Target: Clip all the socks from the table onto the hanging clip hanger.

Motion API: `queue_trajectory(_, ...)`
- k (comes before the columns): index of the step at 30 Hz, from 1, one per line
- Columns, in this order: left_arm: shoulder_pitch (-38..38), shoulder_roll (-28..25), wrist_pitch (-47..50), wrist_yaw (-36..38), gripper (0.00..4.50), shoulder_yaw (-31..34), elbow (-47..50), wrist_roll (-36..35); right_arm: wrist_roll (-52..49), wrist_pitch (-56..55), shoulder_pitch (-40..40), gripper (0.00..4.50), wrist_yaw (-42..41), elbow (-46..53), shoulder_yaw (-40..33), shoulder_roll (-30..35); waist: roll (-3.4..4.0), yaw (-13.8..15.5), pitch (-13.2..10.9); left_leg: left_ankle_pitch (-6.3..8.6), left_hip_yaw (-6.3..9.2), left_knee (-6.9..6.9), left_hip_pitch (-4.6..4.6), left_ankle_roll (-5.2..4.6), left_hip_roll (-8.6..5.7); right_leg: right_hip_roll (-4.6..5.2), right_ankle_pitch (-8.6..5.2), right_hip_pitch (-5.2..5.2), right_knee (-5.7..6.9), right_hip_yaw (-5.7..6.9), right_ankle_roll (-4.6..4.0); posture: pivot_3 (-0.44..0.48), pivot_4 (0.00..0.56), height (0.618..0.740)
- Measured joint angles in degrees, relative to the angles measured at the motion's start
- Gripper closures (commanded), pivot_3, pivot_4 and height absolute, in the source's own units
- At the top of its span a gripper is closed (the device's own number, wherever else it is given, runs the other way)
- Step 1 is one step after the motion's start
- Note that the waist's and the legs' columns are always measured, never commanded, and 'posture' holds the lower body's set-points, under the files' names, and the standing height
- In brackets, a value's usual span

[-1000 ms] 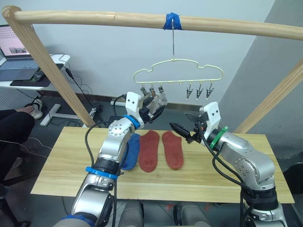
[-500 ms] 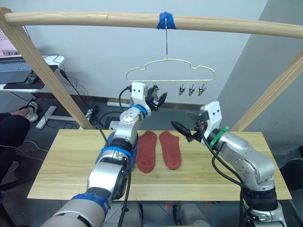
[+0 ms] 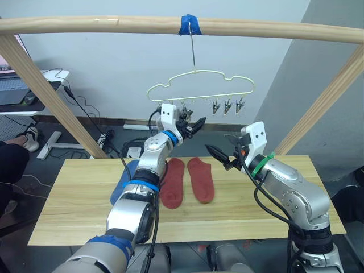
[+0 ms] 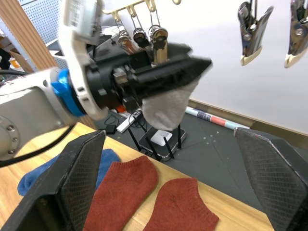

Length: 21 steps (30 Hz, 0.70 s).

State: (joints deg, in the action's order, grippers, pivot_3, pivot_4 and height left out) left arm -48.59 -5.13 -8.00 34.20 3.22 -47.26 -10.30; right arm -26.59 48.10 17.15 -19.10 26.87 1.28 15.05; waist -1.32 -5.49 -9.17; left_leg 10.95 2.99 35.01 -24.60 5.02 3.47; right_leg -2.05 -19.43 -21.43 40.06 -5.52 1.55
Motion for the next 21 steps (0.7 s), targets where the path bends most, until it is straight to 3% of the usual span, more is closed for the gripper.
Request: queue_trajectory(21, 3.3, 0.2, -6.8, -11.9, 1.38, 0.1, 3.1, 4.2, -4.2, -7.2, 3.8, 0.00, -5.6, 2.7, 0.9, -2.2, 0.00, 0.4, 0.0, 0.00, 0.03, 0.07, 0.01, -0.01, 0.00, 0.00, 0.01, 0.01, 0.07, 0.02, -0.01, -0.097, 0.130, 0.740)
